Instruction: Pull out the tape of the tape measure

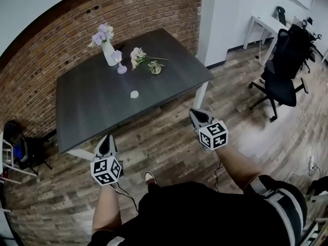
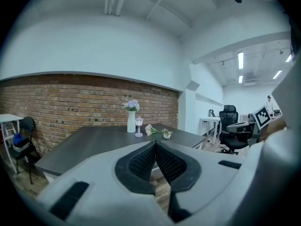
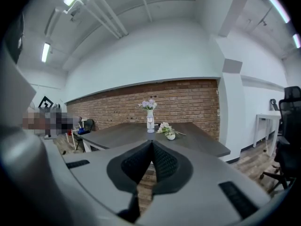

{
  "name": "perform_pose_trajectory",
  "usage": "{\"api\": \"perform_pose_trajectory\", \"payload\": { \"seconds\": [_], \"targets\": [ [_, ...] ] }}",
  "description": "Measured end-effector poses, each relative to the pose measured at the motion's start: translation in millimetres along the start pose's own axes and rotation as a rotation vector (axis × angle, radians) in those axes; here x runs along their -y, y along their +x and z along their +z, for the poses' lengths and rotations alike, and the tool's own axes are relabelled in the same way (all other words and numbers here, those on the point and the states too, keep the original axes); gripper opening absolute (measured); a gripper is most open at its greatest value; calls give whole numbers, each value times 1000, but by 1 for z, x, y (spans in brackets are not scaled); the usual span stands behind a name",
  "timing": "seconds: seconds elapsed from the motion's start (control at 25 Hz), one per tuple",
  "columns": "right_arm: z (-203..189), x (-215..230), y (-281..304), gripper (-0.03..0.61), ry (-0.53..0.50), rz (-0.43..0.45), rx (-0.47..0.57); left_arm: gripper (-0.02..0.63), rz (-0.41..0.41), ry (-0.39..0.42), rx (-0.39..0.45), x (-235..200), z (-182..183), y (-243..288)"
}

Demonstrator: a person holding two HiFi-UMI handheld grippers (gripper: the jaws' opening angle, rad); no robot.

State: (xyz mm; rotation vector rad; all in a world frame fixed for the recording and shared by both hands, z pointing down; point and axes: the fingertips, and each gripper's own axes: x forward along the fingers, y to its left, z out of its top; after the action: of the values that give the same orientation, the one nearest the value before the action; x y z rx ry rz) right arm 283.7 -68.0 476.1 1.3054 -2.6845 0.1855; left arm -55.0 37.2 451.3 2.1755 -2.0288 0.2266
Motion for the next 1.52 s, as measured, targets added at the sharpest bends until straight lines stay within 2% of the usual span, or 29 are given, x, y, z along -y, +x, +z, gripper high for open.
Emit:
{"api": "perform_pose_trajectory", "payload": {
  "seconds": [0.2,0.4,0.56,0.72,0.8,0.92,1.04,1.12,1.32,1.52],
  "targets": [
    [6,-11,30,-4,-29,-33,-21,8,-64,-13,15,-24,-1,43],
    [30,-43,73,-3,-55,-63,-12,8,-136,8,40,-61,21,80],
    [33,-74,99,-2,-66,-72,-23,8,-210,-4,25,-84,17,93],
    [43,-90,118,3,-69,-70,-18,8,-239,-11,32,-98,20,114],
    [45,-102,128,60,-79,-36,-27,8,-271,-4,28,-94,19,121],
    [45,-112,144,89,-88,4,-41,8,-301,1,22,-92,18,128],
    [39,-114,168,135,-68,35,-59,8,-289,6,2,-99,13,135],
    [28,-113,187,144,-68,64,-92,8,-269,7,-22,-105,5,139],
    [-27,-98,254,189,-140,192,-279,8,-164,-12,-88,-137,-12,147],
    [-67,-79,319,192,-219,318,-424,8,-56,-20,-137,-160,-16,172]
  ]
}}
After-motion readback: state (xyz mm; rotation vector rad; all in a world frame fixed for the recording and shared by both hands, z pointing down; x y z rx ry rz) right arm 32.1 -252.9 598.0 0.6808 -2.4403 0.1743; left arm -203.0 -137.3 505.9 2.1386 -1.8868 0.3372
